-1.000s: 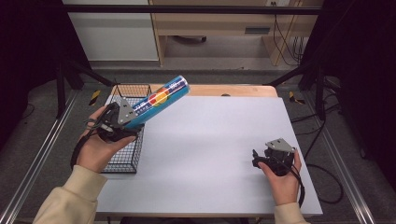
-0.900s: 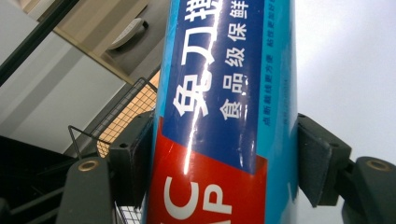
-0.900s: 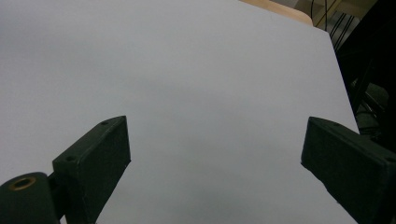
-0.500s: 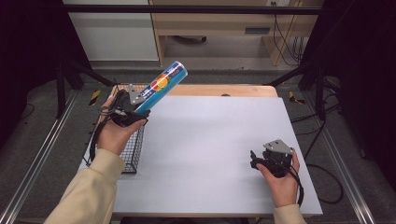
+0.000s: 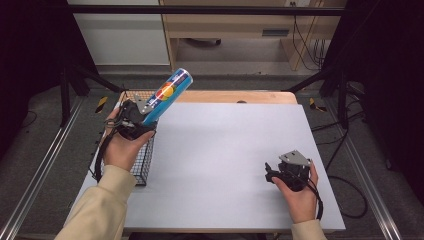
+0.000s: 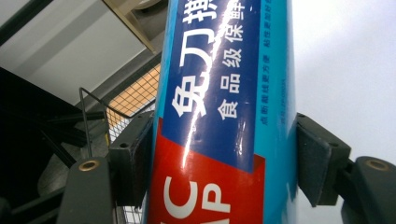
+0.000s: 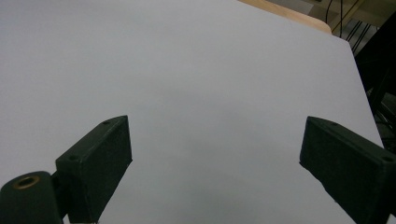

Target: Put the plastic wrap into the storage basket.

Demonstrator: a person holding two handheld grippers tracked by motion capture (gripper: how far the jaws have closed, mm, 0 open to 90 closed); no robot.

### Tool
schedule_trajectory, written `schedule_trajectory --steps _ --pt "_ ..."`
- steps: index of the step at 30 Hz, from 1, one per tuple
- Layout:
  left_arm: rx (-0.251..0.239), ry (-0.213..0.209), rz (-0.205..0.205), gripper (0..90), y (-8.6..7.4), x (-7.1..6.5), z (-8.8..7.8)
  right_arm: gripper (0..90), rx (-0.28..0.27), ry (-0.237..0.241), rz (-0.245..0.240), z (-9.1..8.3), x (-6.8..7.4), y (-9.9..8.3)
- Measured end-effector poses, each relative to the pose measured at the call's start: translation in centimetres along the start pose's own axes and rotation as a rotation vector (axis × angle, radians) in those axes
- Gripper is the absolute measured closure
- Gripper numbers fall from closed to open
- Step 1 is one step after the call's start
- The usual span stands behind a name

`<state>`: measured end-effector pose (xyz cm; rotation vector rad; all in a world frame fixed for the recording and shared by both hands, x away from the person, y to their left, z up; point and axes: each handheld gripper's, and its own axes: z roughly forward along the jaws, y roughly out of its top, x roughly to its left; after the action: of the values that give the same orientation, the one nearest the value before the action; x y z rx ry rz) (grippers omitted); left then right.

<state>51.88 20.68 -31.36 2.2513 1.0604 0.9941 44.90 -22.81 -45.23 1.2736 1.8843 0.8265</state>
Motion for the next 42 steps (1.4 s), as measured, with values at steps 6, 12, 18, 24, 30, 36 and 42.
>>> schedule_trajectory --steps 6,12,18,24,30,36,42 --pt "-0.004 0.001 0.007 30.7 -0.9 -0.2 -0.5 9.4 0.005 0.002 0.001 0.0 0.1 0.0" --pt "0.013 0.003 -0.022 30.9 -2.4 -0.1 -0.4 9.5 0.005 0.005 -0.003 0.0 0.1 0.0" --pt "0.048 0.002 -0.056 30.9 -3.9 0.2 0.1 9.5 0.01 0.005 -0.004 0.1 0.2 0.0" --pt "0.072 0.006 -0.075 31.0 -5.0 0.4 0.3 9.7 0.013 0.005 -0.004 0.1 0.2 0.0" --pt "0.083 0.005 -0.094 31.0 -5.6 0.5 0.2 9.6 0.01 0.006 -0.004 0.1 0.1 0.0" --pt "0.083 0.003 -0.1 31.0 -6.0 0.5 0.2 9.7 0.008 0.002 0.006 0.0 0.0 0.0" --pt "0.085 0.005 -0.114 31.1 -6.4 0.7 0.4 9.7 0.005 0.002 0.014 0.1 -0.2 0.0"
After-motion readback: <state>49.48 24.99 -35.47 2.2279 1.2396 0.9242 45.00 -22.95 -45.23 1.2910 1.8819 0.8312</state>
